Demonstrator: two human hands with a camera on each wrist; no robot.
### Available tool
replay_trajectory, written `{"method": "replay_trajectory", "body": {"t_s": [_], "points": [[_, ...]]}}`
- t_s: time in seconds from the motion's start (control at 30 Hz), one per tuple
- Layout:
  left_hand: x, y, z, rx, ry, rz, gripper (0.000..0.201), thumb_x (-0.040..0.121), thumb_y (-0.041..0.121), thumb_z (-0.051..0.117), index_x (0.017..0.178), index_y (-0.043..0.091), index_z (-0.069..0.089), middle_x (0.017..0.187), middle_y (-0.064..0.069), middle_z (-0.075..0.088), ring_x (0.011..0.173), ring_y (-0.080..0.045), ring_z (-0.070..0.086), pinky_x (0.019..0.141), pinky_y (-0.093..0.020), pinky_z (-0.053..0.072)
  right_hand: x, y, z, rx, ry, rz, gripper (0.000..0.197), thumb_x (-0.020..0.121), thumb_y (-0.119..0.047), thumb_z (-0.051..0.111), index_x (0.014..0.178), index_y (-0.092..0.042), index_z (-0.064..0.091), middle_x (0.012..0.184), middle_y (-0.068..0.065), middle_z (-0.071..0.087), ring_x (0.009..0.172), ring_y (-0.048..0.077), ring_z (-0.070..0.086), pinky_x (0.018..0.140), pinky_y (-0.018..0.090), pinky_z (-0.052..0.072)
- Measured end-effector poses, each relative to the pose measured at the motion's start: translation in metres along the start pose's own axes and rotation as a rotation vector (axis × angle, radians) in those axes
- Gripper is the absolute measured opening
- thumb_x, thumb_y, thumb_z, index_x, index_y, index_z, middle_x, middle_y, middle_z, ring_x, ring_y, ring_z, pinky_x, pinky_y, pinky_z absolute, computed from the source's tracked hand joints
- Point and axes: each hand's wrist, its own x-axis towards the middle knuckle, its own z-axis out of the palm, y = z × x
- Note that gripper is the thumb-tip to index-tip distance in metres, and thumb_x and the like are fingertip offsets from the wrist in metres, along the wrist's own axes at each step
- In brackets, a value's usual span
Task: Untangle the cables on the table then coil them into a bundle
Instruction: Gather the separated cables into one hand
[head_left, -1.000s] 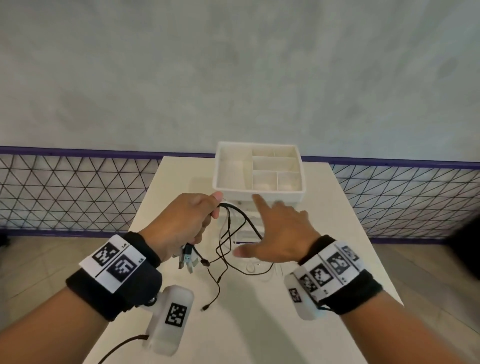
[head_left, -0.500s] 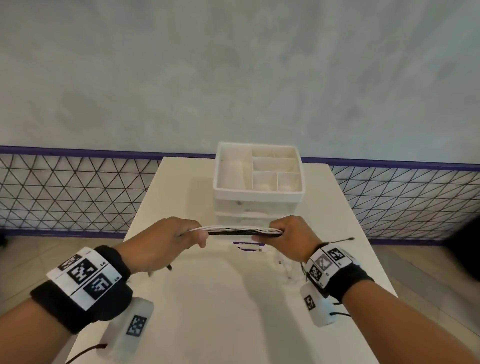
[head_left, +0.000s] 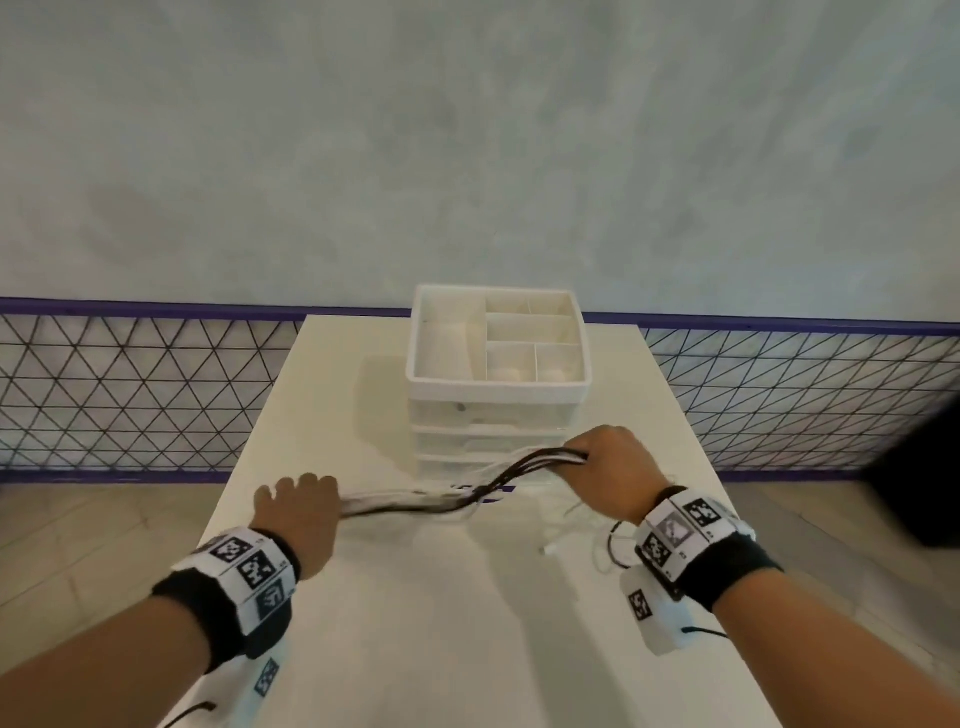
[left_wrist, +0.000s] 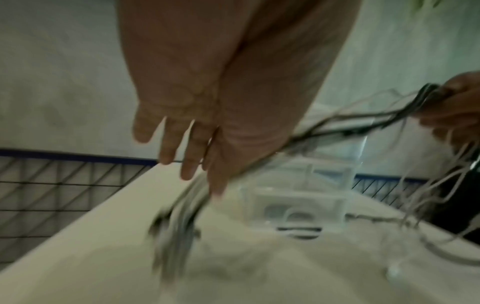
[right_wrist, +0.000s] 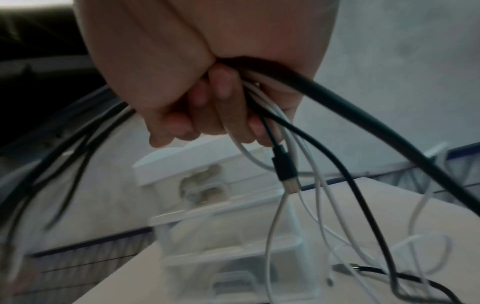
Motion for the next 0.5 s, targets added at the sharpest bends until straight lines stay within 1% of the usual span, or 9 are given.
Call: {"method": "replay_trajectory", "body": {"t_s": [0.03,0.1,0.17,0.23,0.27,0.3,0.33,0.43,0.5], "points": [[-0.001,0.008,-0.006,-0.051,-0.068,0.087,0.076,0.089,0.041,0.062,0.149,0.012,0.025,0.150,-0.008,0.038,0.135,-0.030,0.039,0.111,-0.042,0.034,-0.002,-0.007,0.006,-0.002,-0.024,-0.021,0.042,0.088,-0.041,0.066,0.052,-0.020,0.058,0.047,-0.004,0.049,0.050,0.014,0.047,0.053,0.028,0.038],[-0.013,0.031,-0.035,-0.391,-0.144,0.343,0.128,0.068,0.064,0.075,0.158,0.016,-0.002,0.162,0.000,0.018,0.149,-0.024,0.018,0.120,-0.041,0.021,-0.008,-0.022,0.017,0.021,-0.059,-0.070,0.049,0.087,-0.040,0.067,0.046,-0.019,0.049,0.044,-0.002,0.044,0.047,0.011,0.041,0.054,0.031,0.039],[-0.024,0.061,-0.062,-0.717,-0.190,0.536,0.137,0.060,0.070,0.077,0.158,0.024,-0.007,0.158,0.011,0.026,0.147,-0.013,0.025,0.118,-0.033,0.024,-0.014,-0.039,0.022,0.091,-0.101,-0.153,0.044,0.085,-0.039,0.067,0.052,-0.013,0.057,0.045,0.001,0.049,0.045,0.010,0.042,0.053,0.035,0.043],[-0.029,0.086,-0.072,-0.914,-0.206,0.573,0.117,0.064,0.069,0.075,0.156,0.026,0.017,0.141,0.008,0.057,0.123,-0.013,0.059,0.105,-0.032,0.044,-0.017,-0.052,0.021,0.212,-0.125,-0.217,0.031,0.078,-0.033,0.068,0.056,-0.011,0.063,0.050,0.002,0.059,0.048,0.009,0.048,0.053,0.036,0.046],[-0.030,0.093,-0.073,-1.004,-0.204,0.567,0.093,0.070,0.064,0.074,0.145,0.023,0.038,0.116,0.005,0.071,0.096,-0.015,0.070,0.089,-0.032,0.054,-0.017,-0.055,0.018,0.275,-0.110,-0.235,0.021,0.074,-0.028,0.068,0.058,-0.014,0.065,0.053,0.000,0.063,0.050,0.008,0.051,0.054,0.034,0.047],[-0.029,0.095,-0.073,-1.088,-0.185,0.549,0.064,0.078,0.057,0.072,0.127,0.020,0.054,0.089,0.003,0.071,0.069,-0.015,0.068,0.070,-0.030,0.056,-0.017,-0.053,0.015,0.331,-0.073,-0.238,0.012,0.072,-0.023,0.069,0.061,-0.018,0.066,0.058,-0.003,0.065,0.053,0.007,0.053,0.055,0.032,0.046],[-0.029,0.094,-0.074,-1.148,-0.164,0.503,0.044,0.085,0.051,0.068,0.111,0.016,0.061,0.070,0.003,0.062,0.052,-0.013,0.057,0.055,-0.027,0.049,-0.017,-0.048,0.013,0.393,-0.026,-0.220,0.007,0.073,-0.019,0.072,0.068,-0.020,0.067,0.066,-0.006,0.066,0.056,0.005,0.055,0.056,0.027,0.047],[-0.031,0.083,-0.085,-1.246,-0.038,0.381,0.045,0.093,0.047,0.060,0.090,0.003,0.068,0.045,0.013,0.036,0.038,-0.007,0.029,0.041,-0.020,0.027,-0.016,-0.017,0.018,0.588,0.084,-0.033,0.024,0.082,-0.012,0.077,0.095,-0.028,0.064,0.094,0.002,0.072,0.057,0.007,0.062,0.052,0.014,0.045],[-0.033,0.075,-0.095,-1.258,0.068,0.345,0.047,0.093,0.049,0.058,0.075,0.007,0.064,0.043,0.012,0.029,0.038,-0.010,0.023,0.040,-0.021,0.022,-0.016,0.003,0.024,0.551,0.228,0.092,0.023,0.087,-0.005,0.070,0.093,-0.026,0.062,0.102,0.010,0.068,0.067,0.012,0.066,0.048,0.011,0.045]]}}
